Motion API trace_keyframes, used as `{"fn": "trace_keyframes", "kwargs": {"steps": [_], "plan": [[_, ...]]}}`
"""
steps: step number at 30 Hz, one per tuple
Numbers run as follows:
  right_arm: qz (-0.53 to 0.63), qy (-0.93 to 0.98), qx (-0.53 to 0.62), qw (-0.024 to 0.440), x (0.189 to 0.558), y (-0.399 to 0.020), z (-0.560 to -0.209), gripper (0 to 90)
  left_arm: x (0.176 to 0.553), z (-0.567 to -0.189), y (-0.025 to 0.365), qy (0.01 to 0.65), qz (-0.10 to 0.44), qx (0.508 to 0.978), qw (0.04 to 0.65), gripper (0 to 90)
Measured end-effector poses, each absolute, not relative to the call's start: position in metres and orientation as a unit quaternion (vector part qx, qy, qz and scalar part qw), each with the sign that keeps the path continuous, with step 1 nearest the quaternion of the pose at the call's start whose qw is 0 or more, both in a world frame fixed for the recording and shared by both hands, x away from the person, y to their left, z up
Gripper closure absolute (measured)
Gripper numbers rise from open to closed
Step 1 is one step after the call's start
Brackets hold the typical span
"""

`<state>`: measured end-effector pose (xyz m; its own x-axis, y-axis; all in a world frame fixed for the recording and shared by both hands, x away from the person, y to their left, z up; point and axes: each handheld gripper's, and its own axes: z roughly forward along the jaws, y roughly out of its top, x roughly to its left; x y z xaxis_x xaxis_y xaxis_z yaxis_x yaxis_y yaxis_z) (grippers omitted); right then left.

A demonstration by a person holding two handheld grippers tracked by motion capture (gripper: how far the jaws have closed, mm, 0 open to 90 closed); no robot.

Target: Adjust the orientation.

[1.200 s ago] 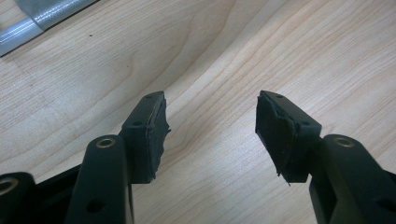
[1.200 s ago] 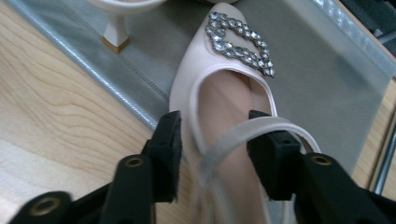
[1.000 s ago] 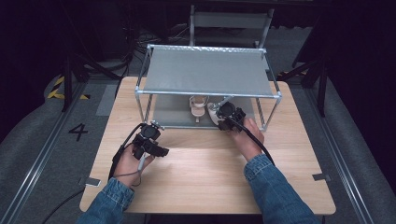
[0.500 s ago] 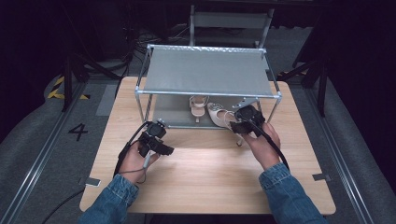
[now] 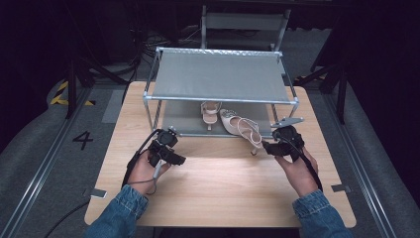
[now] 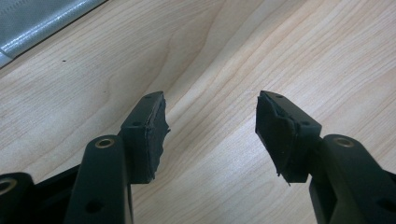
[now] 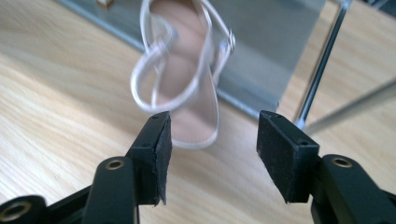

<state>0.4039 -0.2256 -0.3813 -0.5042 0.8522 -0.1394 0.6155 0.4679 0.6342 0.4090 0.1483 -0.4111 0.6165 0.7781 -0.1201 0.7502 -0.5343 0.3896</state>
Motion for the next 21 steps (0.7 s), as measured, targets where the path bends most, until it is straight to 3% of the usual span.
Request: {"fn": "trace_keyframes", "kwargs": {"steps": [21], "plan": [[0.265, 0.832, 0.465, 0.147, 0.425, -0.224, -0.449, 44.2, 0.408, -0.412, 0.151, 0.443, 0.031, 0.873, 0.202, 43.5]]}}
